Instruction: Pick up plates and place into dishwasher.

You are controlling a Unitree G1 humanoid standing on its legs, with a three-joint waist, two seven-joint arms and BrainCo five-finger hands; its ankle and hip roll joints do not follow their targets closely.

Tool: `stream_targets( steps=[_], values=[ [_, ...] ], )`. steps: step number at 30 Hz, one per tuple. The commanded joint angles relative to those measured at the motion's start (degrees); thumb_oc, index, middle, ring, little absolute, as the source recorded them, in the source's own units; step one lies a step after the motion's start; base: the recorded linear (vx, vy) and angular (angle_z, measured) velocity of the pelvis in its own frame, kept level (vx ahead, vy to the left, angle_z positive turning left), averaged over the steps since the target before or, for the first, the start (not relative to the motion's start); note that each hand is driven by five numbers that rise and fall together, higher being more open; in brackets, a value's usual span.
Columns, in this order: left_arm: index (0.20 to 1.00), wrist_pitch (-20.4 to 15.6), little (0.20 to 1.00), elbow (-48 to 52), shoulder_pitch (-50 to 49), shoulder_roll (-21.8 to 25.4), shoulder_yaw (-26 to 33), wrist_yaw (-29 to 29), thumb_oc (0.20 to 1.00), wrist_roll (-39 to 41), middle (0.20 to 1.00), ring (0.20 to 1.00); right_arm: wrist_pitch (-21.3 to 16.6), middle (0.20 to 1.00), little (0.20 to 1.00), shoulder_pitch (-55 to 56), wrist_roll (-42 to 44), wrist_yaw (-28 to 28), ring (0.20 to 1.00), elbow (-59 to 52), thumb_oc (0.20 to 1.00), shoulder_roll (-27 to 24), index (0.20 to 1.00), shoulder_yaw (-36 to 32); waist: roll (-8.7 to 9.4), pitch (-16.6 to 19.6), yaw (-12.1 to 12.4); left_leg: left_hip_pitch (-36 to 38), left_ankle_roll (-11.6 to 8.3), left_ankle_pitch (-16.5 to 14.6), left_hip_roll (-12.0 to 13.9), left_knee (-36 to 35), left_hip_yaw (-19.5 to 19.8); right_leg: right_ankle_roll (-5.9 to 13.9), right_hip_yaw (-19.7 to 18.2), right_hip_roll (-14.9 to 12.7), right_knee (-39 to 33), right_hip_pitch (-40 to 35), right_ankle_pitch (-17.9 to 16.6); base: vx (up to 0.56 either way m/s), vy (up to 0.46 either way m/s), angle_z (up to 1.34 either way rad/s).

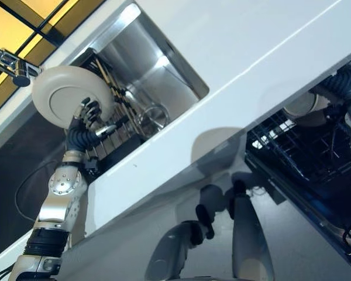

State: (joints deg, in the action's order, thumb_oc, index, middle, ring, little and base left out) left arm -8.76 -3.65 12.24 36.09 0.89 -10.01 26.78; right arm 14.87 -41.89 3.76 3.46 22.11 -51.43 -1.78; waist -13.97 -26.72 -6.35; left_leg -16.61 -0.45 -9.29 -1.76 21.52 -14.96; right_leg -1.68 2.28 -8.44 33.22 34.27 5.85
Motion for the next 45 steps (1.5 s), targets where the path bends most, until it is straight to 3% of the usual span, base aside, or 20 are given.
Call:
stream_targets(
  steps=[1,2,3,4,21,36,38,40,43,45],
  values=[
    [1.0,-1.44,1.0,2.88,4.97,-1.45,-3.65,-1.89,1.0,1.66,1.0,1.0,4.7,0.2,0.2,4.48,0.66,-2.23,0.2,17.38,0.2,2.2,0.2,9.44,-0.54,-3.08,0.23,-7.12,-2.19,6.17,3.41,5.25,3.35,3.01,1.07,0.5,-8.9,-4.28,-1.2,-0.06,-0.004,0.07],
    [1.0,-1.3,1.0,2.89,5.23,-1.3,-3.76,-2.02,1.0,1.81,1.0,1.0,4.82,0.231,0.231,4.26,1.36,-2.66,0.231,17.7,0.231,2.21,0.231,9.77,-0.53,-3.08,0.25,-7.05,-2.21,6.26,3.42,5.17,3.4,2.97,1.12,0.49,-8.97,-4.34,-1.23,-0.05,0.005,0.06],
    [1.0,-0.98,1.0,3.01,5.72,-1.0,-3.95,-2.37,1.0,2.07,1.0,1.0,5.0,0.89,0.89,3.84,2.59,-3.5,0.89,18.2,0.89,2.24,0.89,10.2,-0.5,-3.08,0.31,-6.78,-2.22,6.4,3.46,4.94,3.42,2.89,1.29,0.48,-9.09,-4.55,-1.26,-0.04,0.013,0.05],
    [1.0,-0.93,1.0,3.09,5.83,-0.88,-4.01,-2.54,1.0,2.2,1.0,1.0,5.02,1.0,1.0,3.62,2.57,-3.72,1.0,18.55,1.0,2.27,1.0,10.26,-0.5,-3.08,0.31,-6.68,-2.24,6.5,3.47,4.88,3.45,2.83,1.33,0.48,-9.08,-4.64,-1.24,-0.05,0.021,0.06],
    [1.0,-1.55,1.0,3.72,5.39,-1.52,-3.52,-2.97,1.0,2.15,1.0,1.0,2.9,1.0,1.0,6.14,1.93,-3.65,1.0,19.68,1.0,1.24,1.0,7.78,-0.18,-3.07,-0.1,-2.89,-2.01,6.52,3.35,4.02,2.74,2.69,2.15,-0.66,-9.93,-8.4,-1.28,-0.02,0.036,0.06],
    [1.0,-2.79,1.0,4.07,1.4,-2.85,-1.75,-0.92,1.0,1.91,1.0,1.0,1.91,1.0,1.0,15.92,-2.14,-1.5,1.0,17.59,1.0,0.53,1.0,1.96,0.87,-0.22,-0.52,2.05,-1.55,5.58,3.1,3.32,2.72,2.62,2.34,-1.26,-11.26,-14.36,-1.2,0.02,0.037,0.04],
    [1.0,-3.16,1.0,4.1,0.9,-2.79,-1.5,-0.58,1.0,2.16,1.0,1.0,2.48,1.0,1.0,16.83,-7.56,1.22,1.0,18.11,1.0,0.22,1.0,1.88,1.04,0.16,-0.46,2.47,-1.47,5.43,2.95,3.26,2.88,2.63,2.35,-1.24,-11.44,-15.02,-1.12,0.01,0.028,0.07],
    [1.0,-4.5,1.0,3.87,-0.21,-3.2,-1.31,-0.02,1.0,1.61,1.0,1.0,3.61,1.0,1.0,19.22,-18.3,8.86,1.0,19.75,1.0,0.04,1.0,4.39,1.82,0.76,-0.1,3.13,-1.41,5.3,2.99,3.37,3.1,2.57,2.63,-1.27,-11.62,-16.07,-1.13,0.0,0.016,0.05],
    [1.0,-3.11,1.0,5.12,-0.79,-2.01,-0.62,0.41,1.0,1.21,1.0,1.0,6.58,1.0,1.0,22.11,-20.08,14.04,1.0,21.94,1.0,-0.5,1.0,7.85,3.91,1.76,0.62,4.23,-0.84,4.2,3.48,3.49,3.31,2.3,3.19,-0.73,-12.65,-18.38,-1.47,0.03,-0.047,0.17],
    [1.0,-1.98,1.0,5.61,-0.95,-1.06,-0.25,0.98,1.0,0.95,1.0,1.0,6.03,1.0,1.0,23.9,-18.94,15.28,1.0,24.88,1.0,-0.19,1.0,8.39,5.31,2.53,1.26,5.02,-0.67,3.52,3.84,3.56,3.59,2.24,3.75,-0.39,-13.25,-20.01,-1.6,0.07,-0.092,0.26]
  ],
)
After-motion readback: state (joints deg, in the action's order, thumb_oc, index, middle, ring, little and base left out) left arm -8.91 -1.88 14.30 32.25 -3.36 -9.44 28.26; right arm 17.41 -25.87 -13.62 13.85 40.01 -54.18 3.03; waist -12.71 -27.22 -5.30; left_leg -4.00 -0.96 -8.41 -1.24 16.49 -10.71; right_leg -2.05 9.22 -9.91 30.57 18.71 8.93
